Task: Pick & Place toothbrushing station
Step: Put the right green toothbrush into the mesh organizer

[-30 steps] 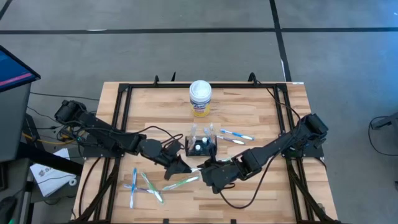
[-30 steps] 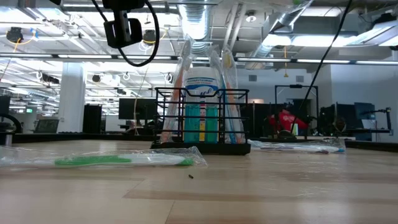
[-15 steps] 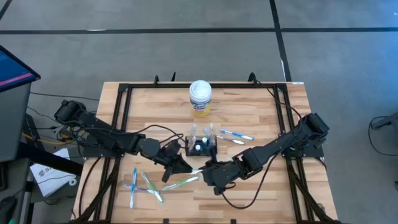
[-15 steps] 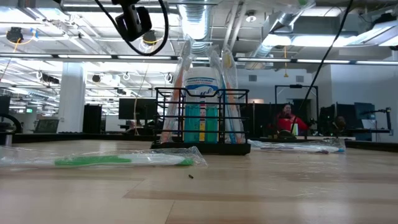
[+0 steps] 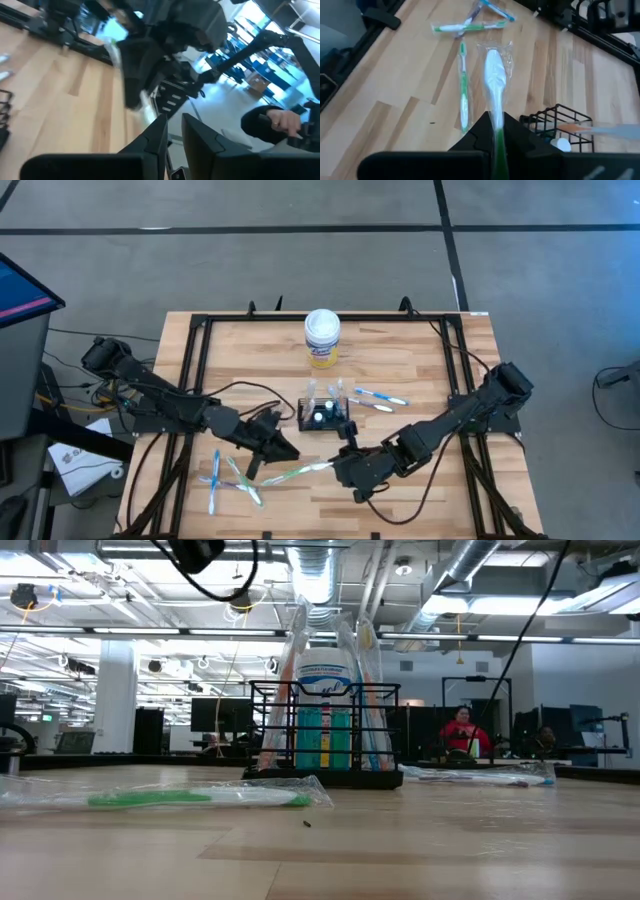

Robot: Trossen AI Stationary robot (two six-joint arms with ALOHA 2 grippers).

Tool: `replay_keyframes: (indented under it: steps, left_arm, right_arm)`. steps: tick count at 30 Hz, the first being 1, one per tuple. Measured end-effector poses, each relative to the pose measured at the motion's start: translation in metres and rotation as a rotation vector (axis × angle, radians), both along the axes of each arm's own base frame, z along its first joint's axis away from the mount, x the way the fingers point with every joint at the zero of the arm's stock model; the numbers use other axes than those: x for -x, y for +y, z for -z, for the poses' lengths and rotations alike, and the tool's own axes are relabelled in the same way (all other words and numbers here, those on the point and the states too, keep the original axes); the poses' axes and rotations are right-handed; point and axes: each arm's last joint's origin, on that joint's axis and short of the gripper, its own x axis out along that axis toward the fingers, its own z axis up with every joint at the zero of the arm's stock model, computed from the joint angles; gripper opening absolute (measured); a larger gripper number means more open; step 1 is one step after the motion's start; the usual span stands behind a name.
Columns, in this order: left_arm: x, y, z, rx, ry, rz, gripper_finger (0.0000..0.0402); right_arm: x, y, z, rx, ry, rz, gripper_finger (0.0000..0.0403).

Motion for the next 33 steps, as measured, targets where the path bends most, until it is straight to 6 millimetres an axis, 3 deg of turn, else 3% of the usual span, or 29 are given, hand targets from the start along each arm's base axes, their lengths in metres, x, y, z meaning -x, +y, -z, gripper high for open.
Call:
replay_keyframes:
  steps: [7,11,16,27,33]
  left_arm:
    - [0.021,0.001,0.007,-0.01,-0.022,-0.099,0.005]
    - [0.025,-0.001,0.011,-0.019,-0.025,-0.107,0.005]
    - [0.026,-0.003,0.008,-0.076,-0.073,-0.111,0.005]
    - [0.025,-0.003,0.003,-0.115,-0.133,-0.132,0.005]
    - [0.025,-0.003,0.001,-0.144,-0.153,-0.133,0.005]
  right_arm:
    - [0.026,0.001,-0.03,-0.018,-0.11,0.007,0.0013]
    - [0.044,-0.009,-0.028,-0.068,-0.188,0.02,0.0013]
    - [0.059,-0.023,-0.023,-0.158,-0.418,-0.005,0.0013]
    - [0.074,-0.065,0.019,-0.342,-0.825,0.008,0.0013]
    - [0.069,-0.081,0.042,-0.385,-0.96,0.015,0.0013]
